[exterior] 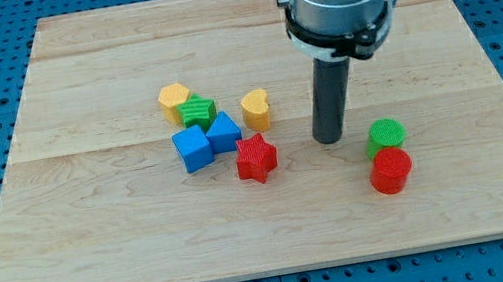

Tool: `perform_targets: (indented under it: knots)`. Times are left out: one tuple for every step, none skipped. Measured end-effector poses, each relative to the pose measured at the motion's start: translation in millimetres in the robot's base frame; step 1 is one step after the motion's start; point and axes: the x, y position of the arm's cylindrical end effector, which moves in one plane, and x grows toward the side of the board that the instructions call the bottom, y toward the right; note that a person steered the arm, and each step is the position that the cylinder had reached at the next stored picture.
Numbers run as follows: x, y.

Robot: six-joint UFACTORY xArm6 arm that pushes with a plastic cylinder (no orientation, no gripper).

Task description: Form a triangle of red blocks with a green circle

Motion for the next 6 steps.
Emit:
perform_targets:
  knots:
    - [-1.0, -22.5]
    - [-21.0, -87.5]
    - [10.0, -118.5]
    - [37.5, -56.4]
    - [49.7, 12.5]
    - [52.2, 40.2]
